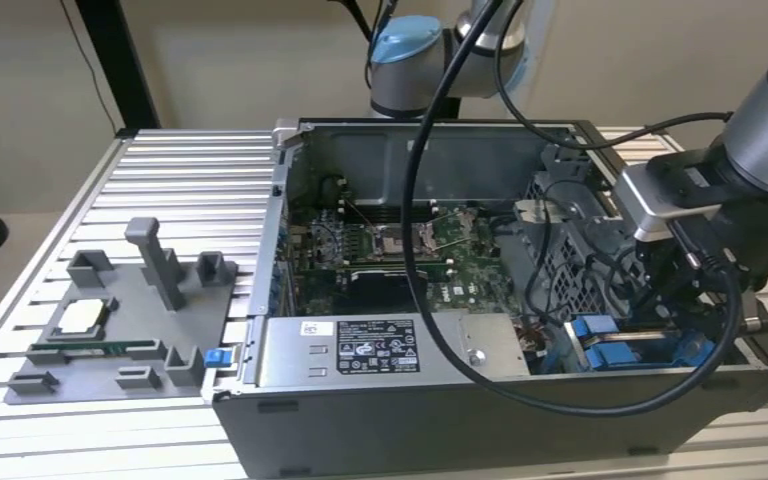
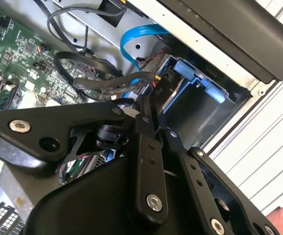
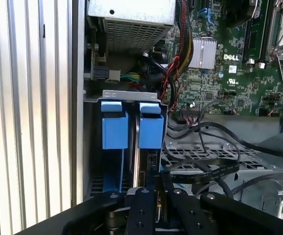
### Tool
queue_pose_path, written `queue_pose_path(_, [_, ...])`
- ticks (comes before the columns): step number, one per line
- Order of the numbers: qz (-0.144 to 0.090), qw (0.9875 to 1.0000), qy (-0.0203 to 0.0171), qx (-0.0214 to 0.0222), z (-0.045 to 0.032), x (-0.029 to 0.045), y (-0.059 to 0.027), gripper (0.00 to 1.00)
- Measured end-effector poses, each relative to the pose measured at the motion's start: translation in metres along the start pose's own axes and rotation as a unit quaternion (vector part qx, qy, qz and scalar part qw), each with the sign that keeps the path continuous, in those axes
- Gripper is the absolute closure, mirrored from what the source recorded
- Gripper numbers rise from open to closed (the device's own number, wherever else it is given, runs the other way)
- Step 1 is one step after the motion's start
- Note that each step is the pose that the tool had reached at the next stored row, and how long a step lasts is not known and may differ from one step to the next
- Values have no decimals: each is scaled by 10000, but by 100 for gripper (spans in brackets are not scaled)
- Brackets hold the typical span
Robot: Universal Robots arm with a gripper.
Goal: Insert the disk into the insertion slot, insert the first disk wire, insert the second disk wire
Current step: 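Insert the second disk wire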
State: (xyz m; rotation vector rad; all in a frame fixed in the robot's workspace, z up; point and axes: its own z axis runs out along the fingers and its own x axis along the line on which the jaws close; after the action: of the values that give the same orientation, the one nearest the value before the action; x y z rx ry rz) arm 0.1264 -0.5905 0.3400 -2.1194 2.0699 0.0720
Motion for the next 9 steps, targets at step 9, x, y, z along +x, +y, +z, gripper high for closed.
queue_pose_path(9, [0, 10000, 1, 0, 31, 5, -3, 100])
